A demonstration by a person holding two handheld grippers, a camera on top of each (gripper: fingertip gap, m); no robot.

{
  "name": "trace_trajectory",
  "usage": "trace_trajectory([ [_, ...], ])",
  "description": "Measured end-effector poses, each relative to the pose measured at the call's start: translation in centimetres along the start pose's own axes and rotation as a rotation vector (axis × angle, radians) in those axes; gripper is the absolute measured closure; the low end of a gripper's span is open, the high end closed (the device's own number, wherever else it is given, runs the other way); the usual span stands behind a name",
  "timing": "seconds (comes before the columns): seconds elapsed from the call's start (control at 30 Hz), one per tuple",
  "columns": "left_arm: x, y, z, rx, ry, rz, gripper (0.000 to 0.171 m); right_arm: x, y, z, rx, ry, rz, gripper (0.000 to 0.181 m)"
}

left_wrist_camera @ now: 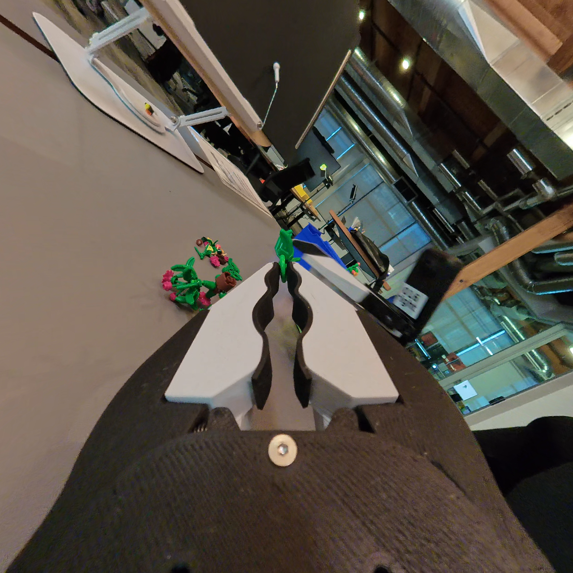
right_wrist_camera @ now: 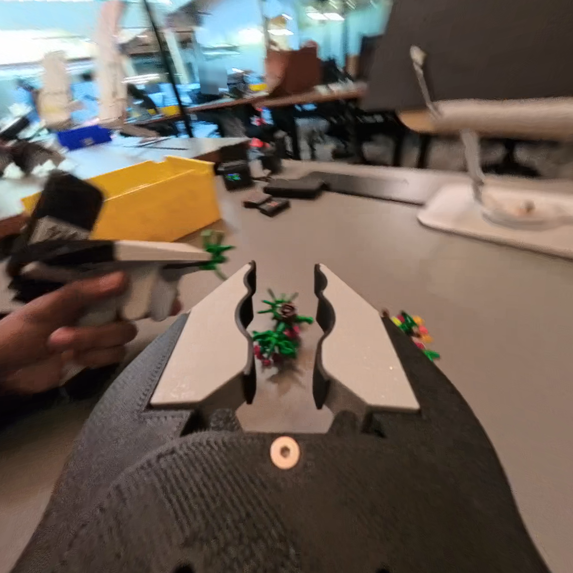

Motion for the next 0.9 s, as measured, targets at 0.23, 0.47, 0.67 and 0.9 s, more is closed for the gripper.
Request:
trace_trajectory([
  [0.23, 0.7, 0.3, 0.2, 0.022, -0.036, -0.017, 0.171, 0.5, 0.1, -4.9, -0.159, -0.405, -0.087, 0.166],
  [0.47, 1.3, 0.5, 0.5, 0.043, -0.027, -0.082, 0.171, 0.9, 0.4, -5.7, -0.173, -0.535, -0.135, 0.176],
  [0.67, 1.0, 0.4, 0.2, 0.042, -0.062, -0.097, 0.171, 0.8, 0.6, -5.9, -0.177, -0.509, -0.189, 0.180],
  [0.9, 1.3, 0.4, 1.4, 0.099, -0.226, -0.028, 0.171, -0.8, -0.5, -5.9, -0.213, -0.387, -0.190, 0.181],
])
Point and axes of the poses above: each gripper's, where its closed fingertips meet, y out along the fingers, x out of its underside, z = x × y across the jaws, the point moved 8 cm from there along -y, back along the fingers, and after that the axes turned 11 degrees about z, right-handed, at the moved point
